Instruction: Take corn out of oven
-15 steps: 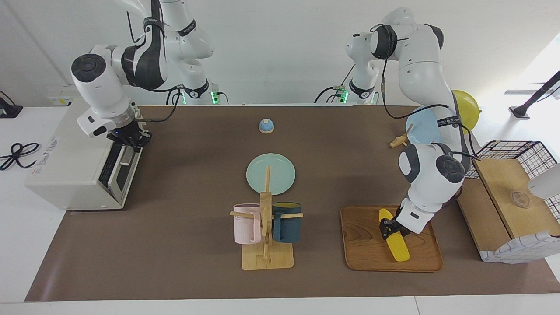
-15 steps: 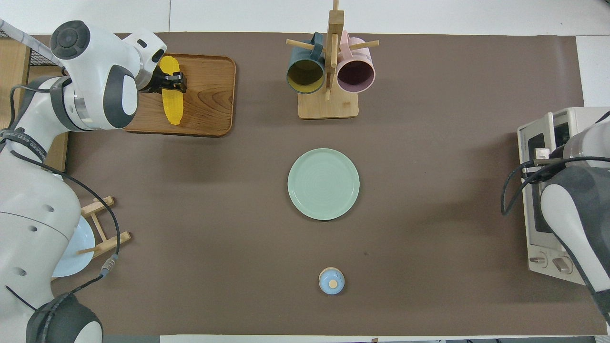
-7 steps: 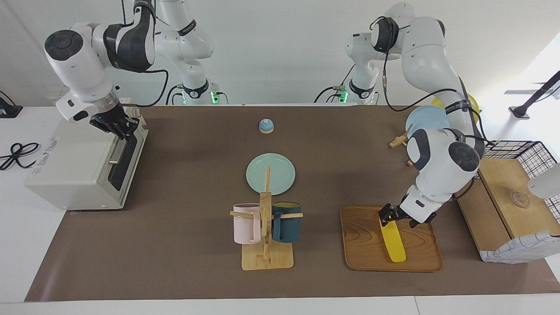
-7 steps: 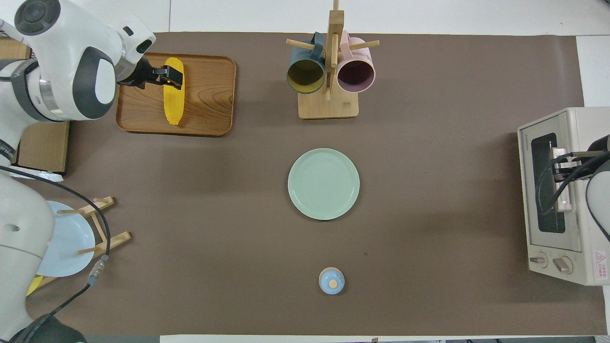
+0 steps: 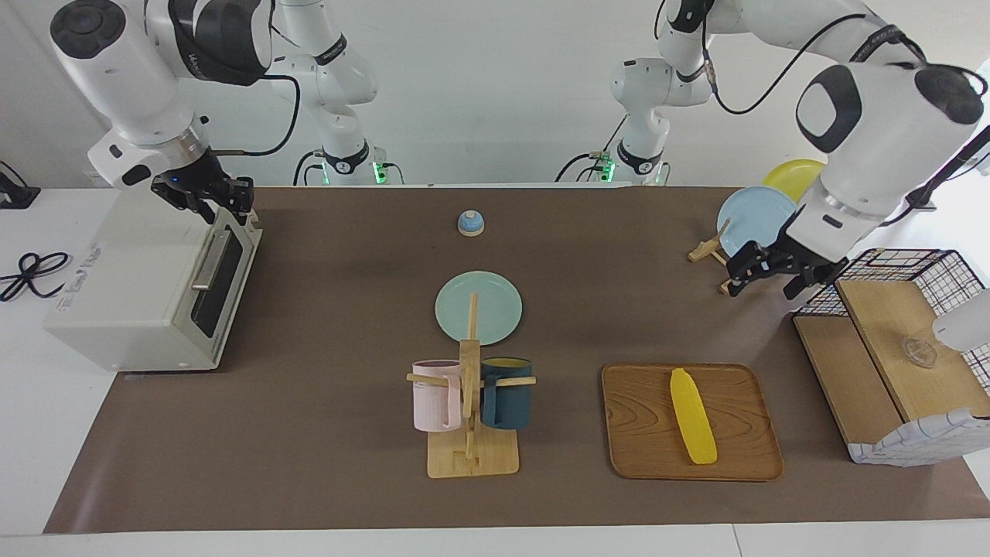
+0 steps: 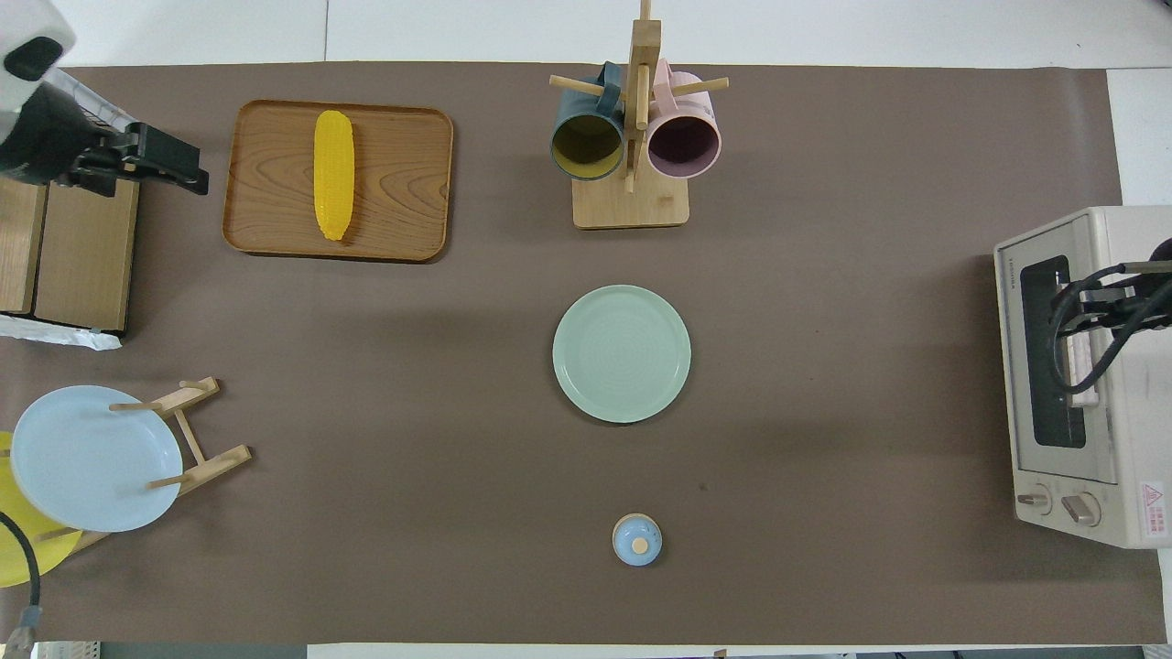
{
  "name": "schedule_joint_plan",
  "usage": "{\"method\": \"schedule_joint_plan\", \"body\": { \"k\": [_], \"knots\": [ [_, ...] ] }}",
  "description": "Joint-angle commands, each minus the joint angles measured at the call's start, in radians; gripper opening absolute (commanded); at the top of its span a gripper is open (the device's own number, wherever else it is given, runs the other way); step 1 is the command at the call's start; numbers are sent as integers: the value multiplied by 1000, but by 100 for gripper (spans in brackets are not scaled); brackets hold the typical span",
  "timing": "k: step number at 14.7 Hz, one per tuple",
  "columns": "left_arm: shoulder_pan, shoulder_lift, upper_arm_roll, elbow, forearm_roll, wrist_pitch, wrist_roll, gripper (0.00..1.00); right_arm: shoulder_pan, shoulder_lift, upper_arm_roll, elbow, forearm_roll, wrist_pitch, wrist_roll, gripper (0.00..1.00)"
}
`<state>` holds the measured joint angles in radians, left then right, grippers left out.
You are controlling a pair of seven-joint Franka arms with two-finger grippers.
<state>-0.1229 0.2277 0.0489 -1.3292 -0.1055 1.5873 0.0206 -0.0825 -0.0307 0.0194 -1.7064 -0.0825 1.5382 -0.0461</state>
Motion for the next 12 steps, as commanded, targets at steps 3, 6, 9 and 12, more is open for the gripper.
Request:
{"method": "schedule_joint_plan", "body": {
  "k": [3, 6, 9, 12],
  "knots": [
    [2, -178, 14, -62, 79, -218, 7, 100, 70, 23, -28, 69, 32, -55, -34, 100],
    [5, -273, 12, -143, 99, -250, 13, 100, 150, 18, -124, 71, 30, -55, -34, 100],
    [9, -338, 11, -263, 99, -193, 12, 100, 159, 15, -127, 74, 23, -58, -32, 100],
    [9, -415, 9, -424, 99, -63, 10, 100, 156, 17, -127, 74, 23, -55, -32, 100]
  ]
}}
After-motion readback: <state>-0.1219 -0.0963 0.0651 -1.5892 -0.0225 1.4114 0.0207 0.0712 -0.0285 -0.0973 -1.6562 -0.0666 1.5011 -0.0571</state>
